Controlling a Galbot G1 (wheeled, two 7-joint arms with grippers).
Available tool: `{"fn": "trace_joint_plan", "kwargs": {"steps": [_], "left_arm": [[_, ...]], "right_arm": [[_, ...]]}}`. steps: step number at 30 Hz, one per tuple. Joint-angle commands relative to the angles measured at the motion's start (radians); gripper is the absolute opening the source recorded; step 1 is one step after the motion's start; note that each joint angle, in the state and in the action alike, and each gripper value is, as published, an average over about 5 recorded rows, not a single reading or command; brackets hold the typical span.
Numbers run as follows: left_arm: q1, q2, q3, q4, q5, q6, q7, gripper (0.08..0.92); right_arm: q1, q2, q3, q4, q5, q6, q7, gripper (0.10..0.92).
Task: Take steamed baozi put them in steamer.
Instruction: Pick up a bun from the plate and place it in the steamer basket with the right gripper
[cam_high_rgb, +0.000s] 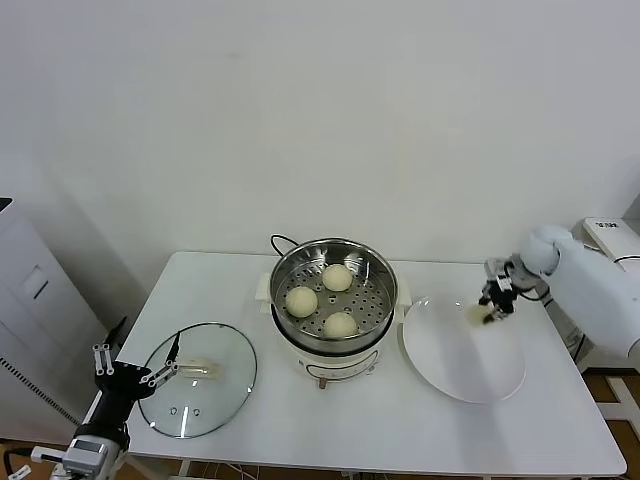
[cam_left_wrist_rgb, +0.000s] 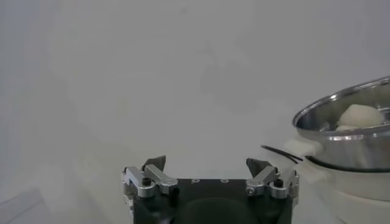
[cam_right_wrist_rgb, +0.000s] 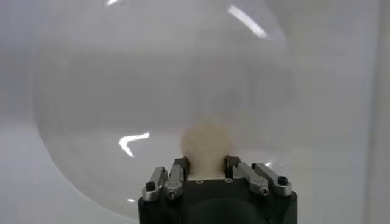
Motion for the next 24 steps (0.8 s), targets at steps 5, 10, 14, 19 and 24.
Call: {"fn": "trace_joint_plan", "kwargs": {"steps": [5,10,14,19,24], "left_arm": [[-0.020,-0.013,0.007,-0.001,-0.001,0.001,0.000,0.823],[-0.022,-0.024,0.010,-0.004,0.000,-0.001,0.001,0.823],[-0.017,-0.021,0.011,-0.008,0.000,-0.002,0.002,0.823],[-0.021,-0.016,0.012,-0.004,-0.001,-0.001,0.002,0.823],[-0.021,-0.022,0.016,0.000,0.001,-0.002,0.003,0.823]], "right_arm": [[0.660,0.081,-0.590,0.317,0.762,-0.267,0.043,0.384],[0.610,0.081,-0.609,0.470,0.787,-0.354,0.125,0.390],[0.521,0.079,-0.603,0.529,0.735,-0.386,0.180,0.390],[0.428,0.095,-0.575,0.524,0.666,-0.403,0.224,0.391],[0.373,0.113,-0.553,0.487,0.610,-0.403,0.250,0.390]]}}
